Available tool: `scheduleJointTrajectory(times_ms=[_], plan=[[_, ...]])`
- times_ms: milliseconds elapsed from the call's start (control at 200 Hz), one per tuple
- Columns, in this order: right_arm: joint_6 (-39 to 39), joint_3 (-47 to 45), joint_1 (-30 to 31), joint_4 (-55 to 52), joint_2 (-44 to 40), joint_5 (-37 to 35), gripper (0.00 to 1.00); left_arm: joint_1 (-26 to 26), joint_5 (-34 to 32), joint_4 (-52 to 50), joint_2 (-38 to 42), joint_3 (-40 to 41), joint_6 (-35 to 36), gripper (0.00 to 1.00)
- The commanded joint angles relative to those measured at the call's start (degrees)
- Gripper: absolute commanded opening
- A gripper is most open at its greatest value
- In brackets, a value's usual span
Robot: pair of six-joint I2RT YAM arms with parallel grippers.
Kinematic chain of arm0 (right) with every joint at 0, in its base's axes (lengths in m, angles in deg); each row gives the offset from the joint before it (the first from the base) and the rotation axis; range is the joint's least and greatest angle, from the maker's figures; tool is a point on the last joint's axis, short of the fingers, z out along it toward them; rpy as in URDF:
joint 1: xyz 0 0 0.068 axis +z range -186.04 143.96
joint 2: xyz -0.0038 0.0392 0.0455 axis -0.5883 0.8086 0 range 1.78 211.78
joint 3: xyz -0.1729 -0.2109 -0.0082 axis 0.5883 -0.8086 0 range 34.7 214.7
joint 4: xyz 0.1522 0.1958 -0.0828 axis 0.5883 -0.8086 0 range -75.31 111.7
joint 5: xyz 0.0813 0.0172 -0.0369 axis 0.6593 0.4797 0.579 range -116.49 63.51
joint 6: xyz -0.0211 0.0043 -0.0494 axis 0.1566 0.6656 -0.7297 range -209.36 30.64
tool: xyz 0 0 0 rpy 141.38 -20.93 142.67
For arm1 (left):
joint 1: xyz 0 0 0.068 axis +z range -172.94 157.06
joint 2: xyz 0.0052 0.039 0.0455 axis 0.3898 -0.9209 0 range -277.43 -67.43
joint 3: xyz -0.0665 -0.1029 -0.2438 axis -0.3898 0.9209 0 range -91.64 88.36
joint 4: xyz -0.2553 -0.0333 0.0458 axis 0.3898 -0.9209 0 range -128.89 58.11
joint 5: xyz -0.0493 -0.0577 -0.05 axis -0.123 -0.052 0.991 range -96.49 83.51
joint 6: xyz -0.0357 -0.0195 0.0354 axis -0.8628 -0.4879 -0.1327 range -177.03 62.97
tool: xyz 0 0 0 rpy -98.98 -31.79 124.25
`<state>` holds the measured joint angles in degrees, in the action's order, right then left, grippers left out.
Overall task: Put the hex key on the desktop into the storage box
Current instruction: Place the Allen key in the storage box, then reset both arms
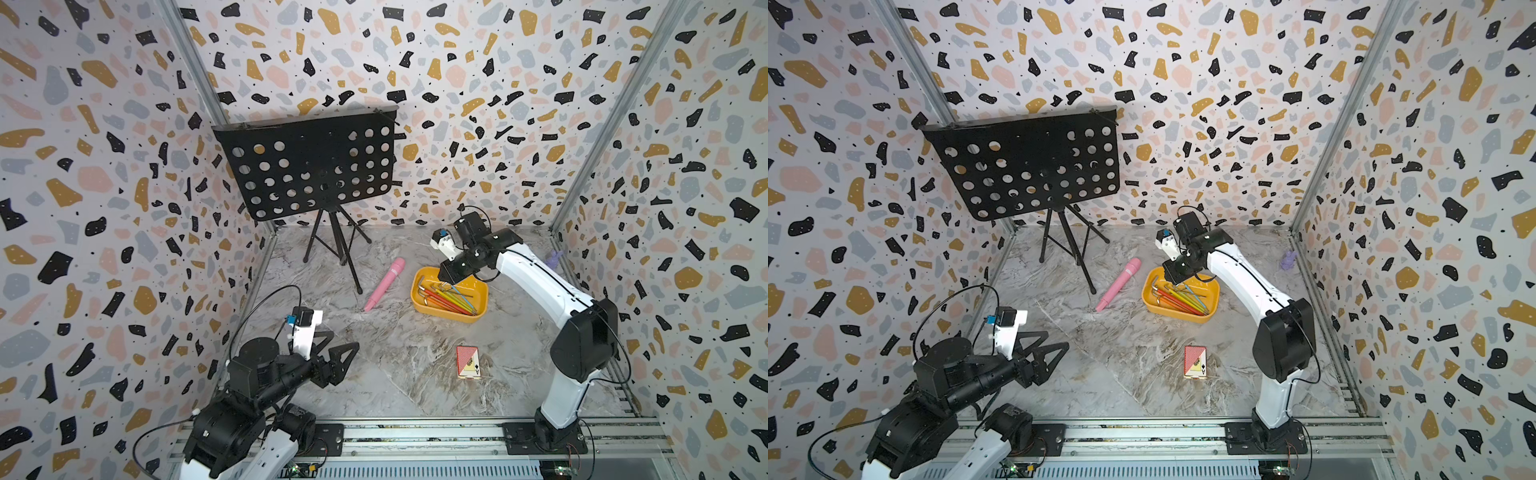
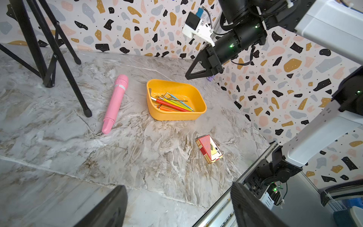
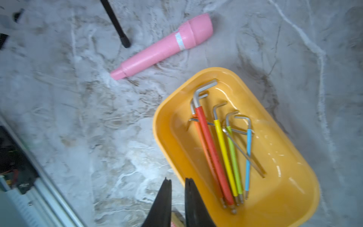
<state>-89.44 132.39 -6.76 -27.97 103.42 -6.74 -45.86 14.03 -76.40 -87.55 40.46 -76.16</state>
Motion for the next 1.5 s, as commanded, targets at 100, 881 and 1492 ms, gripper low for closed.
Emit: scheduleJointTrajectory(times_ms=[100,881,1492], plan=[[8.0,-10.4,-0.4,7.8,-12.1,1.2,0.44,0.3,-1.5,2.3,-1.4,0.5,-1.1,0.88],[-4.1,-73.7,-14.6,79.2,-36.3,-50.3,1.00,0.3,-41.7,11.0,-31.2,-8.8,-1.1,1.00],[-2.1,-83.6,-23.8,110.0,-16.2,-33.9,1.00,4.0,-50.6,45.4,-41.4,11.7,19.6,1.00]])
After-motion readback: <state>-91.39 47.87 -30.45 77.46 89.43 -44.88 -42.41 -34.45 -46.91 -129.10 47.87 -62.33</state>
